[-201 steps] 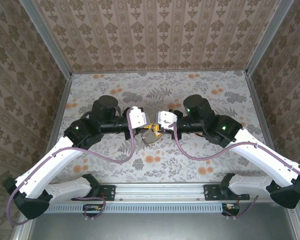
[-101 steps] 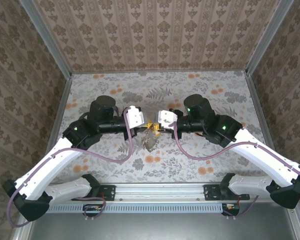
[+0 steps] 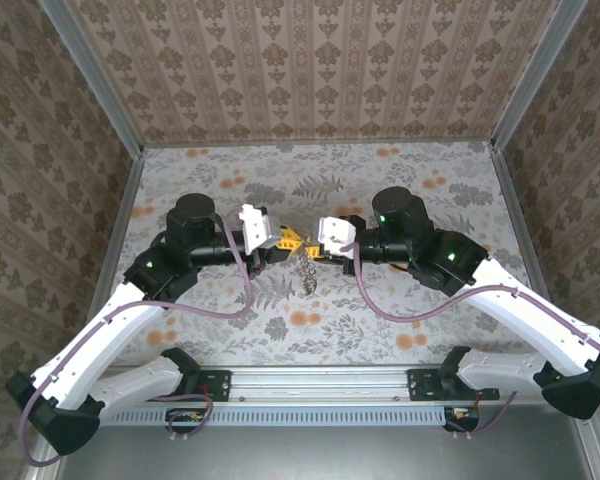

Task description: Put the keys on the keyring

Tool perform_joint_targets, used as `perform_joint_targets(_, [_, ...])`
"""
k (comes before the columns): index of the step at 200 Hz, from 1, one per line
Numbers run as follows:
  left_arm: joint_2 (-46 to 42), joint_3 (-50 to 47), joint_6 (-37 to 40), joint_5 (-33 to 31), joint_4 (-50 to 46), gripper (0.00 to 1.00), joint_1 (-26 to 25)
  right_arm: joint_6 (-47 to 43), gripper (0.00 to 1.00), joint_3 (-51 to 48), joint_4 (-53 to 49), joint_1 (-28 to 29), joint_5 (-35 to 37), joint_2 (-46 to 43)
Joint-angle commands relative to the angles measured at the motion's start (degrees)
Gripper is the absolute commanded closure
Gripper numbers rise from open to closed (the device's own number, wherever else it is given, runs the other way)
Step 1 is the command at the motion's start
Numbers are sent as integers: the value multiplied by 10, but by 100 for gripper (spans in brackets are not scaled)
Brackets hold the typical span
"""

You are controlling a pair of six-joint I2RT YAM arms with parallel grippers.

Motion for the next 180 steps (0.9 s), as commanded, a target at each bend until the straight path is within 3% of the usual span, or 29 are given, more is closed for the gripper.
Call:
perform_joint_targets(1, [-17,-4,-40,50,93,100,12,4,83,-7,-7,3,-19,-5])
perform_joint_targets(61, [-22,-23,-86,116,138,100,43,7,85,-22,22,3,-30,-21])
perform_joint_targets(81, [-21,-20,-82,117,127,100,45,6,96,-26,24,4,-28,-24])
perform_joint_targets(87, [-22,-18,-78,113,120,100,45,5,100,-24,21,3,-24,-23])
perform_joint_targets(132, [-1,43,21,18,-37,100,26,2,100,-14,11,4,-5,-25])
perform_joint_targets(143, [5,57,41,-6,-64,96,15,3,100,-13,8,3,-6,-25])
perform_joint_targets(180, [18,72,67,-59,-86,89,-11,2,100,-6,-2,3,-14,-16])
